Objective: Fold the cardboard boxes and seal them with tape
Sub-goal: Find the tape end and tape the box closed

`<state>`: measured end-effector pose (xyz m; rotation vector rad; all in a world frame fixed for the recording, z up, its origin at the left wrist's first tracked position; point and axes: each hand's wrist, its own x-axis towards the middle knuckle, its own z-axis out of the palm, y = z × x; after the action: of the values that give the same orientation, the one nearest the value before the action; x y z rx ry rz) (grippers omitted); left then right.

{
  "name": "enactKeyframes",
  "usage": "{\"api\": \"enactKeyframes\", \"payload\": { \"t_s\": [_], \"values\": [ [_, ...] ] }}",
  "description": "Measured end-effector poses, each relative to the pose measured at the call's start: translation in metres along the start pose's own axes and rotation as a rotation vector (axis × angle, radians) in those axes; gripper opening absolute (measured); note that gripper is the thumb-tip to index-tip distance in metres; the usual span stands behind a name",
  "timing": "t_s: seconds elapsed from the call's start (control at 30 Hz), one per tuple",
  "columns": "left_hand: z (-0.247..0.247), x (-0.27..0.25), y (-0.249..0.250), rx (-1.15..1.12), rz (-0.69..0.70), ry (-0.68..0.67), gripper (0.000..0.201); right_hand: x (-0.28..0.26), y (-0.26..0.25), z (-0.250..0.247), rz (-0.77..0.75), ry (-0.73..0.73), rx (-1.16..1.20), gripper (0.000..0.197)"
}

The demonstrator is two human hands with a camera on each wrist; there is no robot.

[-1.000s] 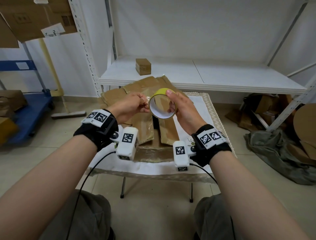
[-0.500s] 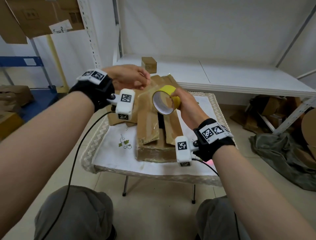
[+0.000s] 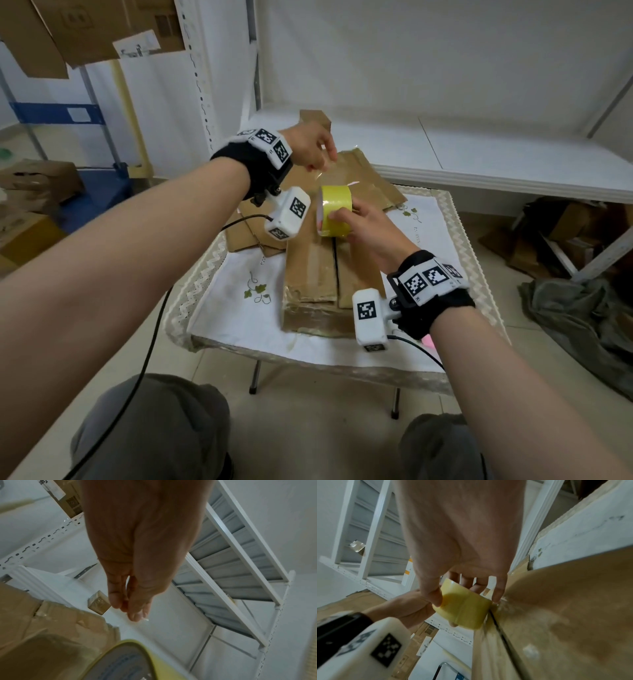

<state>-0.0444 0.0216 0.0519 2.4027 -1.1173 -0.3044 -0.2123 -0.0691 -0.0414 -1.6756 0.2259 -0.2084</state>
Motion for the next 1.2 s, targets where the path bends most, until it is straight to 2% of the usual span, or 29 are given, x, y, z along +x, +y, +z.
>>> {"api": "enactKeyframes", "payload": {
  "t_s": [0.13, 0.27, 0.4, 0.57, 0.7, 0.8, 1.0, 1.2],
  "values": [
    [0.012, 0.01, -0.01, 0.066, 0.006, -0.014, 0.02, 0.006, 0.016, 0.001, 0.048, -0.012, -0.019, 0.015],
    [0.012, 0.015, -0.016, 0.033, 0.026, -0.053, 0.02, 0.006, 0.027, -0.006, 0.072, -0.042, -0.006, 0.033],
    [0.008, 0.017, -0.019, -0.029, 0.04, -0.156, 0.02, 0.004, 0.029, -0.015, 0.082, -0.134, 0.031, 0.012],
    [0.0, 0.014, -0.015, -0.055, 0.073, -0.09, 0.014, 0.005, 0.028, -0.015, 0.062, -0.143, 0.048, 0.018],
    [-0.003, 0.01, -0.02, -0.104, 0.034, -0.078, 0.012, 0.002, 0.03, -0.021, 0.082, -0.102, 0.171, 0.025],
    [0.004, 0.007, -0.022, -0.143, 0.022, -0.035, 0.014, -0.001, 0.03, -0.017, 0.078, -0.075, 0.152, 0.023],
    [0.018, 0.013, -0.019, -0.079, 0.022, 0.007, 0.016, -0.002, 0.029, -0.009, 0.069, -0.029, 0.142, 0.023],
    [0.026, 0.031, -0.018, -0.083, 0.003, 0.117, 0.015, 0.003, 0.026, -0.006, 0.081, -0.012, 0.196, 0.032]
  ]
}}
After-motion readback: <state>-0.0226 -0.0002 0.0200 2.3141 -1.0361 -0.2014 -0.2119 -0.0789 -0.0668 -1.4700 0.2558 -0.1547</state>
